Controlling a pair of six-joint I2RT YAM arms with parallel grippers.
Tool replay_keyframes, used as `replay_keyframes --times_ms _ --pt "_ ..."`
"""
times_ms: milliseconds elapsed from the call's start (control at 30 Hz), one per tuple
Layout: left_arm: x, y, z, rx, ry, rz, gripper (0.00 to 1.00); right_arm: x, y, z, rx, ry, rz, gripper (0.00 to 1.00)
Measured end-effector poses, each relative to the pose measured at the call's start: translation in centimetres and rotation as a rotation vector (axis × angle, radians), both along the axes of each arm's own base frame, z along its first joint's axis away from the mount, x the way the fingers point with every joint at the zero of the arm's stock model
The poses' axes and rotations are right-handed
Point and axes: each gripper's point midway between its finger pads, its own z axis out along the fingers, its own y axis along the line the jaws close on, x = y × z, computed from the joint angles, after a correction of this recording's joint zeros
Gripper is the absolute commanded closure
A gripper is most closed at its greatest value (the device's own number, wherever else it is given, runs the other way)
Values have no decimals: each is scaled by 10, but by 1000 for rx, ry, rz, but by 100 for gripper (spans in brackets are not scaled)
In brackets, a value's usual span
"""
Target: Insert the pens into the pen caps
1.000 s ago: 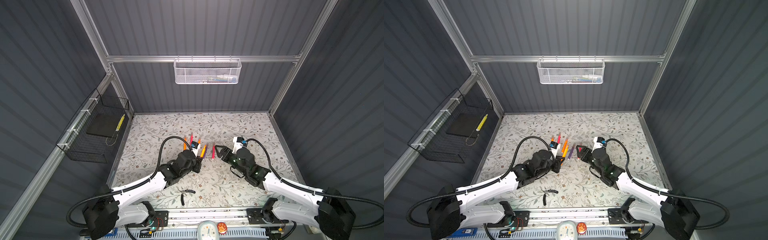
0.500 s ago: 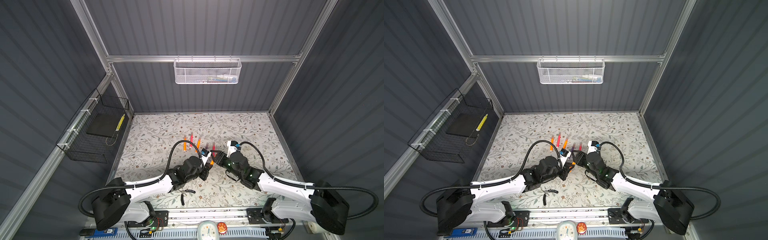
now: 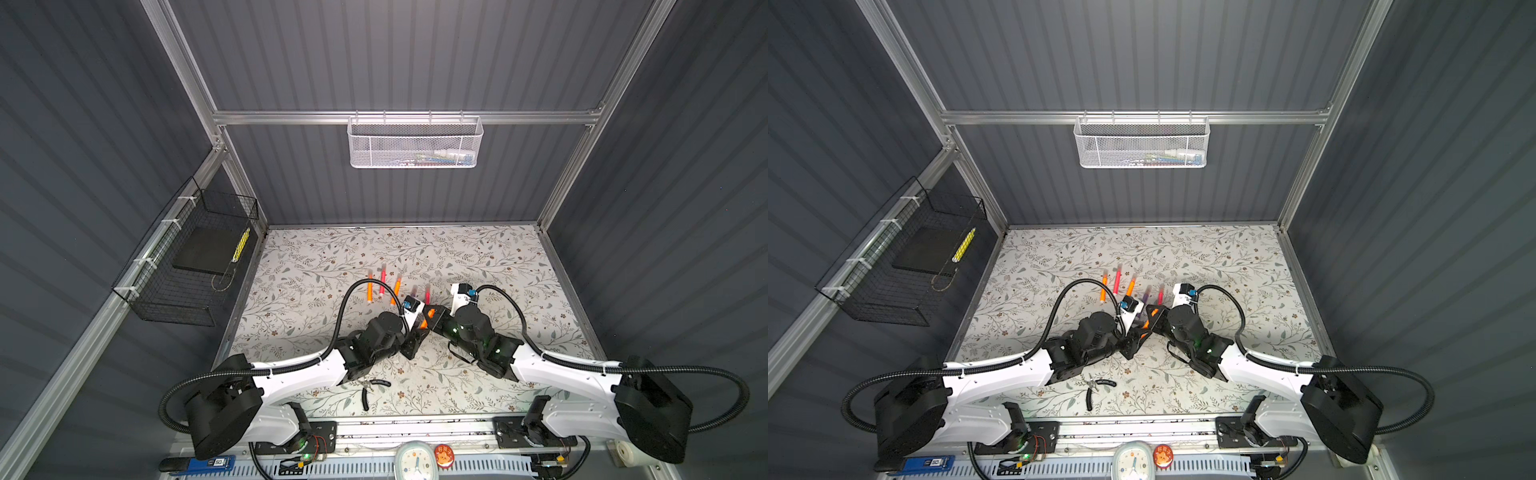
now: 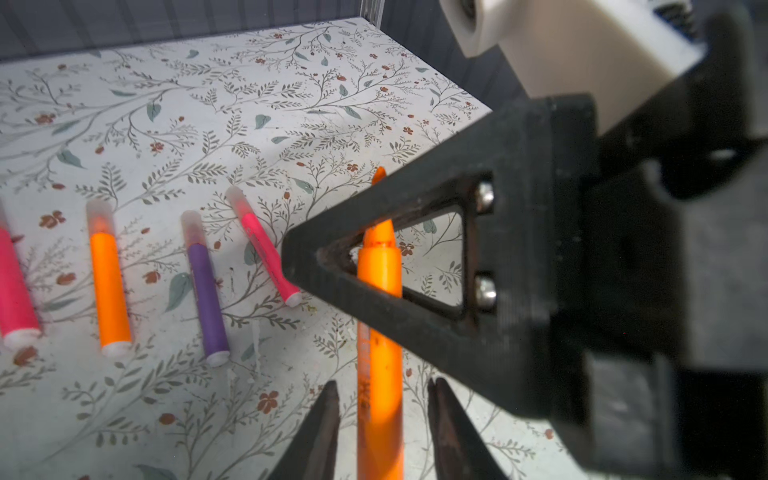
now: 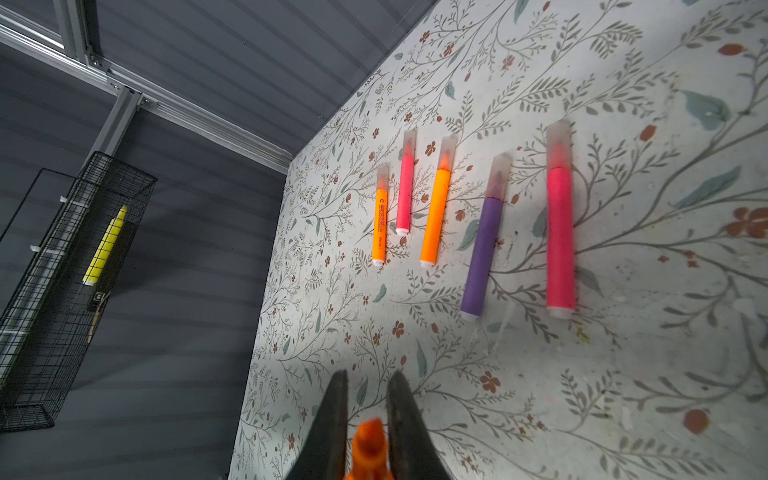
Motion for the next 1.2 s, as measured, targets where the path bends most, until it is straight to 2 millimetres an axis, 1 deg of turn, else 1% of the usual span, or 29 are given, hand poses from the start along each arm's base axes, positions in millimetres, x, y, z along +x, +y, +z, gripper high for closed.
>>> replay_keyframes --times_ms 33,100,200,233,400,467,500,533,567,667,700,733,800,867,933,967,1000,1033,1067,1100,1133,1200 --pt "0 -1 -2 2 2 -2 55 -1 1 1 1 -1 3 94" --pt "1 -4 -8 6 7 -5 57 -2 3 1 0 -2 7 94" --pt "2 -6 -15 18 14 -5 58 -4 4 1 -1 -3 10 94" --pt "2 -6 -15 16 13 -5 60 -4 4 1 -1 -3 11 95" --pt "4 -11 -14 -2 7 -7 77 -5 5 1 1 -4 10 94" --pt "5 -12 -15 -7 6 -4 87 -5 5 1 2 -4 7 94" --pt "7 -12 -17 -6 7 1 93 -5 5 1 1 -4 4 93" --pt "7 -13 -17 -8 6 1 99 -4 4 1 -1 -3 0 90" --pt "8 -14 -18 -9 3 1 100 -4 4 0 -3 -3 -3 82" --pt "9 -15 -17 -17 -2 5 100 -3 1 1 -3 -5 -18 51" --pt "10 -15 -17 -18 -6 10 100 -3 -1 1 -9 -5 -26 45" --pt "11 -14 -17 -16 -9 17 100 -4 -5 1 -25 -4 -34 42" --pt "14 -10 -19 -8 -15 41 100 -6 -20 2 -91 7 -68 42" --pt "18 0 -27 3 -6 69 100 -6 -37 9 -164 27 -120 42" --pt "23 14 -37 15 19 103 100 -4 -57 19 -236 57 -188 41" --pt "26 22 -44 22 33 124 100 -4 -72 22 -276 76 -229 41" --pt "29 28 -49 30 45 140 100 -5 -87 21 -317 97 -266 40" --pt "31 32 -53 35 54 154 100 -8 -100 17 -355 121 -290 39" --pt "31 36 -55 38 59 160 100 -14 -117 8 -405 158 -316 39" --pt "29 37 -57 37 64 154 100 -21 -134 -4 -453 200 -337 40" --pt "26 38 -57 32 66 145 100 -27 -146 -13 -487 235 -350 40" --pt "21 40 -53 18 64 131 100 -42 -173 -37 -564 318 -376 37"
